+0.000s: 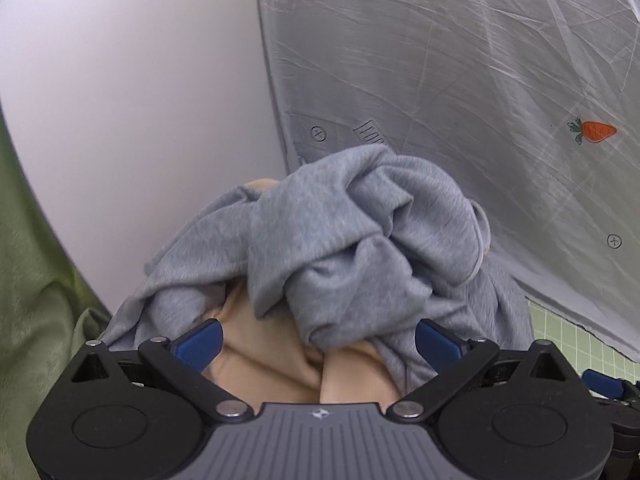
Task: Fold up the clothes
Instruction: 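Grasp the grey sweatpants from the heap with both grippers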
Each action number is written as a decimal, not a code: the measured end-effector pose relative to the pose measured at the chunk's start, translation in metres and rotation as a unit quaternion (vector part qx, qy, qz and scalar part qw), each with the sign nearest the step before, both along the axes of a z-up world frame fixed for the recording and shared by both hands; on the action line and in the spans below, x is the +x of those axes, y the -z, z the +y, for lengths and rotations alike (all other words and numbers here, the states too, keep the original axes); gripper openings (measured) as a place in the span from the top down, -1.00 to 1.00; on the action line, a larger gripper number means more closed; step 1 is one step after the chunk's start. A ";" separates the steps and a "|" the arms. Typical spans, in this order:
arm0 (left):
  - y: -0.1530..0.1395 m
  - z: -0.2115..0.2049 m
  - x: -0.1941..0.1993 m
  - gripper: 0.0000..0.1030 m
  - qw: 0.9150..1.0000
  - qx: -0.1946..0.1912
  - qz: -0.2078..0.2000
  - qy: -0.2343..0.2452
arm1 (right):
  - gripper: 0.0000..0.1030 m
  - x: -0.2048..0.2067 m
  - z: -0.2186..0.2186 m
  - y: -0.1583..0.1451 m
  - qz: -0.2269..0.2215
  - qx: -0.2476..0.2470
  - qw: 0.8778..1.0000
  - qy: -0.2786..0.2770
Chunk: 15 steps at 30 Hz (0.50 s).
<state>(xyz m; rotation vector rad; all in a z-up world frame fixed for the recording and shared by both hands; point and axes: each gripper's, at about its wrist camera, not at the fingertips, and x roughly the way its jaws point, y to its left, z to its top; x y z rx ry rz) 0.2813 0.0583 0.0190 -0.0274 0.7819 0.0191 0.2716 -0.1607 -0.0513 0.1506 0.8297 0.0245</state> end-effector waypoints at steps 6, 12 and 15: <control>0.006 -0.006 0.021 -0.19 1.000 0.003 -0.010 0.019 | 0.19 0.023 0.018 0.014 0.007 0.019 0.998 -0.057; -0.002 -0.001 0.008 0.43 0.999 0.010 -0.031 0.018 | 0.95 -0.009 0.008 0.002 -0.036 -0.015 0.998 -0.047; -0.013 0.000 -0.008 0.51 0.999 0.004 -0.043 0.024 | 0.95 -0.036 -0.010 -0.010 -0.058 -0.030 0.998 -0.022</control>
